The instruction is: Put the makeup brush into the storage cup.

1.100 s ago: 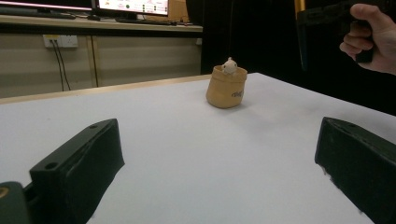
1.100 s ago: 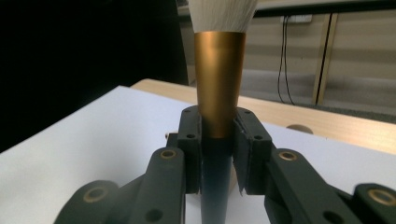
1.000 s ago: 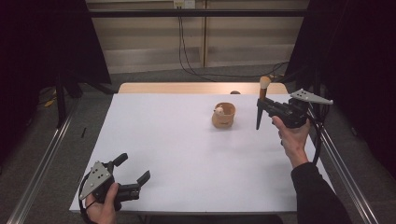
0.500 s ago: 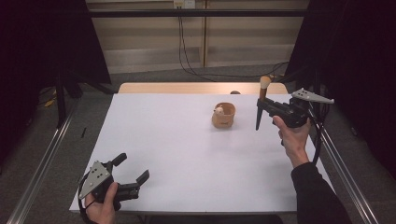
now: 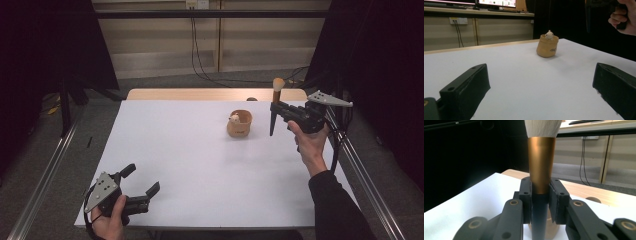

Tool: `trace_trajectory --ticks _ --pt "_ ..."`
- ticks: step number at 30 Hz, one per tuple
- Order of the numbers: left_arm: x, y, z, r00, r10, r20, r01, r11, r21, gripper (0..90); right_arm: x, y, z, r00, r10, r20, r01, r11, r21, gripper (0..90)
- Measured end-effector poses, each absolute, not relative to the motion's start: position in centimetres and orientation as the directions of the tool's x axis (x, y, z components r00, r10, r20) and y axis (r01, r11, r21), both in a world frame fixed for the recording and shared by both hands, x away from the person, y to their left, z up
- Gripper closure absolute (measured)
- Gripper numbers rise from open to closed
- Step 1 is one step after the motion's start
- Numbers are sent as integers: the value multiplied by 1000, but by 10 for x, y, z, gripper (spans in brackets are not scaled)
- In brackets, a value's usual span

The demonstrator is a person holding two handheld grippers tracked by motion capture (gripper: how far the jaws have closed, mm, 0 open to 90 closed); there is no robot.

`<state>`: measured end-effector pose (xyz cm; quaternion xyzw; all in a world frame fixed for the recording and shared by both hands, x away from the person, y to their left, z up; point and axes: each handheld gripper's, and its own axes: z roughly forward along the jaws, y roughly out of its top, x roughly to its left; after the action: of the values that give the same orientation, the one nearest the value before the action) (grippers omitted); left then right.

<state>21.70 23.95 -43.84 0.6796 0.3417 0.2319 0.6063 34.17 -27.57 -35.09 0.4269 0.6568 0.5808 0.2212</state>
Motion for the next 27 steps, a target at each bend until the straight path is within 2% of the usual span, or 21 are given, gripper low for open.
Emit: trace_trajectory --ticks 27 --pt "217 240 -438 663 742 -99 174 -24 984 7 376 -247 -331 -544 819 182 297 -16 955 749"
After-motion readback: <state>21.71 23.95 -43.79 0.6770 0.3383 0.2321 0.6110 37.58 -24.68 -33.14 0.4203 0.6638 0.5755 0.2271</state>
